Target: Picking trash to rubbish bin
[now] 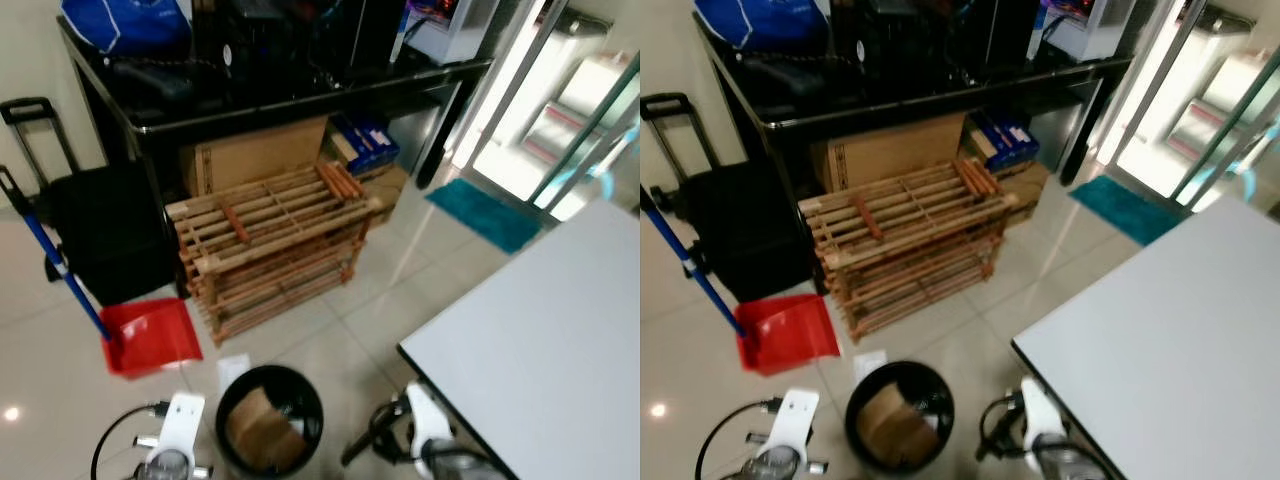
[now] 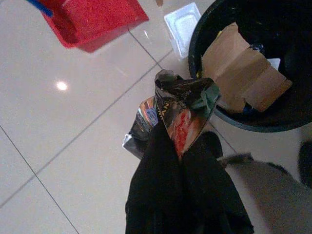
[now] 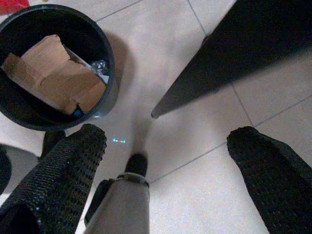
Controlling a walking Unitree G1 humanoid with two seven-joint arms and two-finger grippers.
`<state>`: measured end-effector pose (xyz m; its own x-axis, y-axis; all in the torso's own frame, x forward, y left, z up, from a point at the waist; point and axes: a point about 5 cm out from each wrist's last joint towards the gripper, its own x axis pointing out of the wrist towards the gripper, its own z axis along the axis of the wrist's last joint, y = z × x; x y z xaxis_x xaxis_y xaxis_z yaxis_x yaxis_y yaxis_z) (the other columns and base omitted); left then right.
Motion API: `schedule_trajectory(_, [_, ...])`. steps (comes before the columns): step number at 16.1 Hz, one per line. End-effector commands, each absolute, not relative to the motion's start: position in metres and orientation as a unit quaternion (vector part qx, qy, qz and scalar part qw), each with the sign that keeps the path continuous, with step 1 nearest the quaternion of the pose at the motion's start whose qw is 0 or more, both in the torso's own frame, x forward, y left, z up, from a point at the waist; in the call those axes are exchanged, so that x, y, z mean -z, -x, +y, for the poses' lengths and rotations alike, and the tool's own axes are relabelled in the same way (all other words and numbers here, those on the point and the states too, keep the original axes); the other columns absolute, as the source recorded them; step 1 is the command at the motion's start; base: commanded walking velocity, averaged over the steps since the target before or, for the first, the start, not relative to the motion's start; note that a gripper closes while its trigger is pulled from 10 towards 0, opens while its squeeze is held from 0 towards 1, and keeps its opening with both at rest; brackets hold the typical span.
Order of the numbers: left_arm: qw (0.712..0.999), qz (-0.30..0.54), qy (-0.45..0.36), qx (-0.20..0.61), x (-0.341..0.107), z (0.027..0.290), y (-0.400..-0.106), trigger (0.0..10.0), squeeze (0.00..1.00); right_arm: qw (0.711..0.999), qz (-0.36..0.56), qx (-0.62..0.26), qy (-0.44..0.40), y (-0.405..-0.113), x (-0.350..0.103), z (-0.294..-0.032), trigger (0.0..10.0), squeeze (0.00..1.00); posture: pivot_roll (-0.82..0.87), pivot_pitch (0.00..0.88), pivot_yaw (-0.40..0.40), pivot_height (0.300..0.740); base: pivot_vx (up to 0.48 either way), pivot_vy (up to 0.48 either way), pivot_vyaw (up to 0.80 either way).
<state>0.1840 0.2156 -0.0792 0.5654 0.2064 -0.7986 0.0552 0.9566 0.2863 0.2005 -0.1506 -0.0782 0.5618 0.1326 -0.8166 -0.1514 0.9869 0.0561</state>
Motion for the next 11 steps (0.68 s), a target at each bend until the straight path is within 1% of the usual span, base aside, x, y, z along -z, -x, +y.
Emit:
schedule_trajectory(1, [0.872, 0.468, -0.139, -0.029, 0.083, 0.202, -0.182, 10.0, 0.0, 0.88, 0.471, -0.066, 0.016, -0.194, 0.081, -0.164, 10.0, 0.0, -0.02, 0.047, -0.132, 0.74, 0.0, 0.0, 0.0])
schedule_trajectory(7, [0.871, 0.47, -0.139, -0.025, 0.084, 0.203, -0.18, 10.0, 0.0, 0.88, 0.446, -0.161, 0.0, -0.214, 0.068, -0.155, 10.0, 0.0, -0.03, 0.063, -0.142, 0.74, 0.0, 0.0, 0.0])
schedule_trajectory(11, [0.874, 0.462, -0.152, -0.011, 0.08, 0.202, -0.187, 10.0, 0.0, 0.881, 0.429, -0.191, -0.056, -0.227, 0.058, -0.147, 10.0, 0.0, -0.06, 0.084, -0.151, 0.74, 0.0, 0.0, 0.0])
